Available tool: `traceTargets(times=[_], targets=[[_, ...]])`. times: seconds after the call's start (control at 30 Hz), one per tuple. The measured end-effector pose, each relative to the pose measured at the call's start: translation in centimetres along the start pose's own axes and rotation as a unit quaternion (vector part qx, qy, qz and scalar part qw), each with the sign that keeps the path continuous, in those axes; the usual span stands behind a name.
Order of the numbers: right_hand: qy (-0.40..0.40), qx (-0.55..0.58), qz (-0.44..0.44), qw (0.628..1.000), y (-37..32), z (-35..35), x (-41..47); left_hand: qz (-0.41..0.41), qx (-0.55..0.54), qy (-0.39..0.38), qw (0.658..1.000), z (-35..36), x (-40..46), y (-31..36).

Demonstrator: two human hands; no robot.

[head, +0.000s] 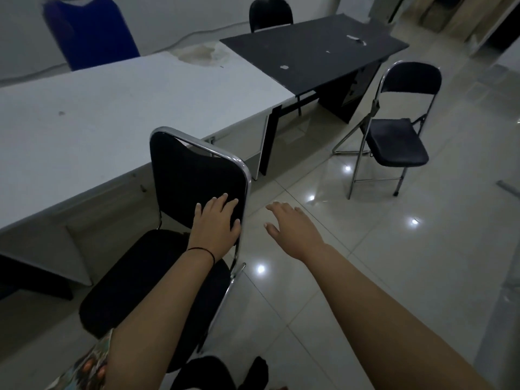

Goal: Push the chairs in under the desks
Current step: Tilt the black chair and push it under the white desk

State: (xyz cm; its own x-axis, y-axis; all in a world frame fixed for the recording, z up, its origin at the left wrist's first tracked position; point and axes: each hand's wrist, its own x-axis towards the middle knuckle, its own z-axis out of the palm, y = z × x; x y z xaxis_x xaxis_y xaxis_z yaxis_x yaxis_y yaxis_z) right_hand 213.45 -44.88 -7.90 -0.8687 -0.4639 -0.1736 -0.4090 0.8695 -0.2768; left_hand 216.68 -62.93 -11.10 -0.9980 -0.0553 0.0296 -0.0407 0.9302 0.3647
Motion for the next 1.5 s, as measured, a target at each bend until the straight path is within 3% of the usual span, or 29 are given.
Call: traceTargets(times=[0.53,0.77,1.0,1.23,1.5], targets=[[-0.028,-0.028,-0.154,0.987,4.1,-3.9,15.0,-0.156,0.005,0.104,0.982,3.3,9.3,1.5],[-0.072,-0.048,-0.229,0.970,4.3,-5.5,23.2,-0.171,0.017,0.177,0.969,3.4,13.3,0.5],[-0.081,-0.043,-0.317,0.944,1.8,-4.1,30.4,-0.166,0.025,0.174,0.970,3.0,14.4,0.0],[-0.102,-0.044,-0.442,0.890,-2.6,-2.9,37.0,-0.238,0.009,0.209,0.948,3.0,16.2,0.1],[-0.139,-0.072,-0.610,0.776,-6.3,-2.9,42.5,-0.410,-0.035,0.268,0.871,3.4,21.4,2.2]])
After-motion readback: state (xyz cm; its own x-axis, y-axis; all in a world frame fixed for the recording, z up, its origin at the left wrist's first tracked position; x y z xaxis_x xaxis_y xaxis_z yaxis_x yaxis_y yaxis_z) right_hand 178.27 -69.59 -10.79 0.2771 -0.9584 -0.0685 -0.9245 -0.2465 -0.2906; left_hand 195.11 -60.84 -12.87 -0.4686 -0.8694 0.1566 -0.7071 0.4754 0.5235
